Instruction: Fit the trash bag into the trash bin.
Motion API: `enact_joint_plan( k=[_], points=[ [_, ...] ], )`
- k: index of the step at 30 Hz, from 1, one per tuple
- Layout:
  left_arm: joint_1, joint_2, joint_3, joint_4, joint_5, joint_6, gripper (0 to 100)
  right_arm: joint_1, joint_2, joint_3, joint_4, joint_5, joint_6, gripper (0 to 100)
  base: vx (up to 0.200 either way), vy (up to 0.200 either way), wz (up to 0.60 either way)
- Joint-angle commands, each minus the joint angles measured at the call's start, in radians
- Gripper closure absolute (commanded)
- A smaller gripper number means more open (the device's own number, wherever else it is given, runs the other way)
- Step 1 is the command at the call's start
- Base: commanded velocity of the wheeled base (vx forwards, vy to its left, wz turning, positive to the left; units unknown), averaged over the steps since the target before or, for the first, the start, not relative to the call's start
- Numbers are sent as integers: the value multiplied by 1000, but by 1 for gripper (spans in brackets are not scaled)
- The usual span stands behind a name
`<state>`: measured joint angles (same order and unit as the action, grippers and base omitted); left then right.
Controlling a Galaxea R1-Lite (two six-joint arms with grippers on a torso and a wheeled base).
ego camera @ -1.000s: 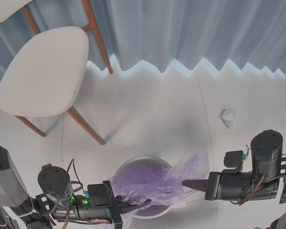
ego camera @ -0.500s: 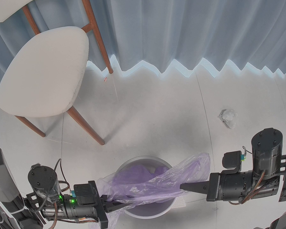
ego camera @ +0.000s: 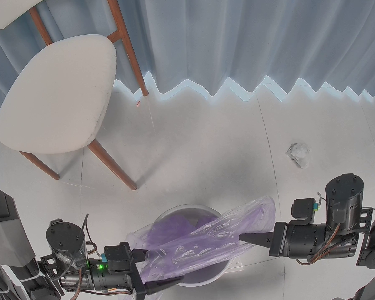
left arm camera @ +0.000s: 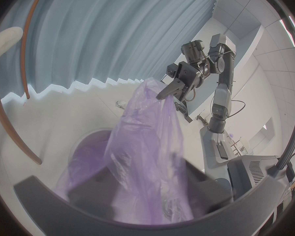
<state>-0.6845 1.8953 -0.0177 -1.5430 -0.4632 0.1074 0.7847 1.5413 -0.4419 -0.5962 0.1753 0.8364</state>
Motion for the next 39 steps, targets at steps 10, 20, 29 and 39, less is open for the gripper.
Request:
enact_joint_plan(
  k=[10, 20, 29, 39],
  points=[
    [-86, -79, 18, 0, 35, -2, 0, 5, -12, 57, -2, 1, -109, 100, 0, 0, 0],
    [-38, -127, 4, 0, 35, -15, 0, 5, -46, 68, -4, 0, -161, 100, 0, 0, 0],
    [8, -190, -21, 0, 12, -71, 0, 5, -86, 83, -1, 0, -184, 100, 0, 0, 0],
    [54, -251, 10, 1, -164, -143, 0, -2, -101, 84, -4, 1, -201, 100, 0, 0, 0]
  ],
)
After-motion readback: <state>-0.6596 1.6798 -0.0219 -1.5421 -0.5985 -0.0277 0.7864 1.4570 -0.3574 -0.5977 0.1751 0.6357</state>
